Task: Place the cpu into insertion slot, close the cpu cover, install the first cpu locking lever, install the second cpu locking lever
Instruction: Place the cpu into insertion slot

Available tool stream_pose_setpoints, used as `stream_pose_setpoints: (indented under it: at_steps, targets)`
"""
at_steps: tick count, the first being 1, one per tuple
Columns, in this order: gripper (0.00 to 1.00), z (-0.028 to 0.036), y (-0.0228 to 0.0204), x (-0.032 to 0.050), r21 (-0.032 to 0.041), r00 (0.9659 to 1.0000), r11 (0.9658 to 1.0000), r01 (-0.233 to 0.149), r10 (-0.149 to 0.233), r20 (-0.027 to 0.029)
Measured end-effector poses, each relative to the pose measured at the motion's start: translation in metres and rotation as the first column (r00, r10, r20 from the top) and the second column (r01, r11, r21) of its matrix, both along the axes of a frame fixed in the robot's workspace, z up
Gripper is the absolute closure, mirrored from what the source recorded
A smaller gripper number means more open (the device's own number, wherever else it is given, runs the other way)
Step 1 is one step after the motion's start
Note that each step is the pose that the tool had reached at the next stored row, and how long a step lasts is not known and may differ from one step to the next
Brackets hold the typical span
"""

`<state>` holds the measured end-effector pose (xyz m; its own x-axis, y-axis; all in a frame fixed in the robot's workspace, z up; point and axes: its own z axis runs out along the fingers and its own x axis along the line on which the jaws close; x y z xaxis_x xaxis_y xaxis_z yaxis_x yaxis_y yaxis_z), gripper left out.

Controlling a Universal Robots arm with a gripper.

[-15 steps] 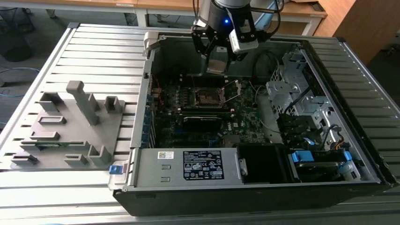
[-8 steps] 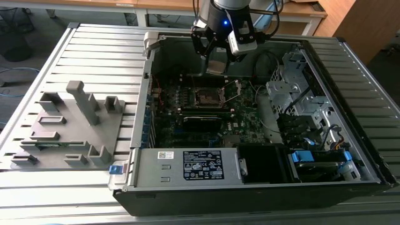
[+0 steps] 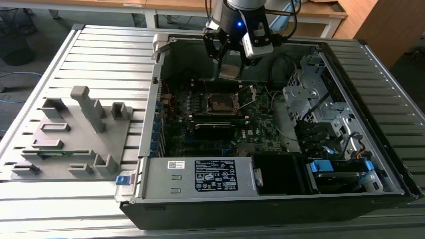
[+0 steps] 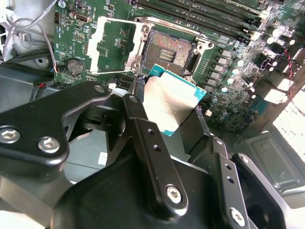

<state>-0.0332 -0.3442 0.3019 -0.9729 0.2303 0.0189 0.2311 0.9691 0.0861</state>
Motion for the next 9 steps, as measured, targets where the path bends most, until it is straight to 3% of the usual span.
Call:
stream_pose_setpoints:
  at_steps: [9]
  targets:
    - [0.46,-0.0103,0.0000,-0.0034,0.0000,1.0000,1.0000,0.008,-0.008,0.0000]
